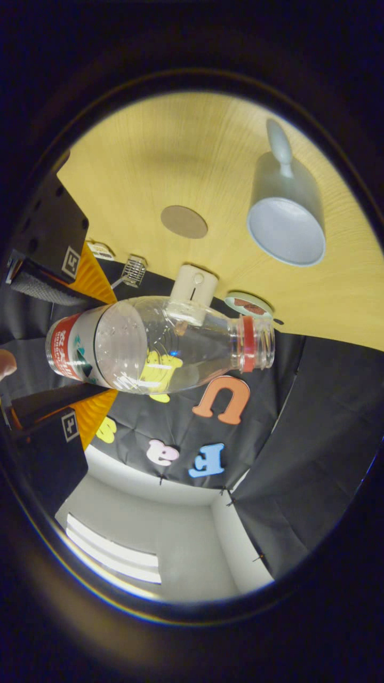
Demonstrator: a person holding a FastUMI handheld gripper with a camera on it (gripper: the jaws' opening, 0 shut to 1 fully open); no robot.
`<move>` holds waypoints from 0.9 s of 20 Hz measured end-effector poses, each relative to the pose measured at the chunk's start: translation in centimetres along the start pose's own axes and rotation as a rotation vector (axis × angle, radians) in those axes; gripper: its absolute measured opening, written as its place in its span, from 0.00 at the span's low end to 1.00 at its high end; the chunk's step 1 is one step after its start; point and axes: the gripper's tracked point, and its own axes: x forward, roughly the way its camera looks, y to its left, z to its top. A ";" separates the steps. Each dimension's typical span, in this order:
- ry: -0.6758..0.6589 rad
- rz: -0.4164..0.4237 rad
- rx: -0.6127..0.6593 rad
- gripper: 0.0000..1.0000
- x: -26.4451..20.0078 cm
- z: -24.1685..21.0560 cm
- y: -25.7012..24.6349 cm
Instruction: Take the bottle from table, then pour the juice into the cup, finally place the bottle on the coaster
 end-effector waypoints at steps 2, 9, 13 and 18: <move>0.006 0.022 0.073 0.75 -0.1 -0.1 0.1; 0.008 0.114 0.432 0.76 -1.0 0.0 0.4; 0.010 0.177 0.638 0.76 -2.0 -0.4 0.8; 0.001 0.246 1.003 0.76 -3.1 -0.2 0.6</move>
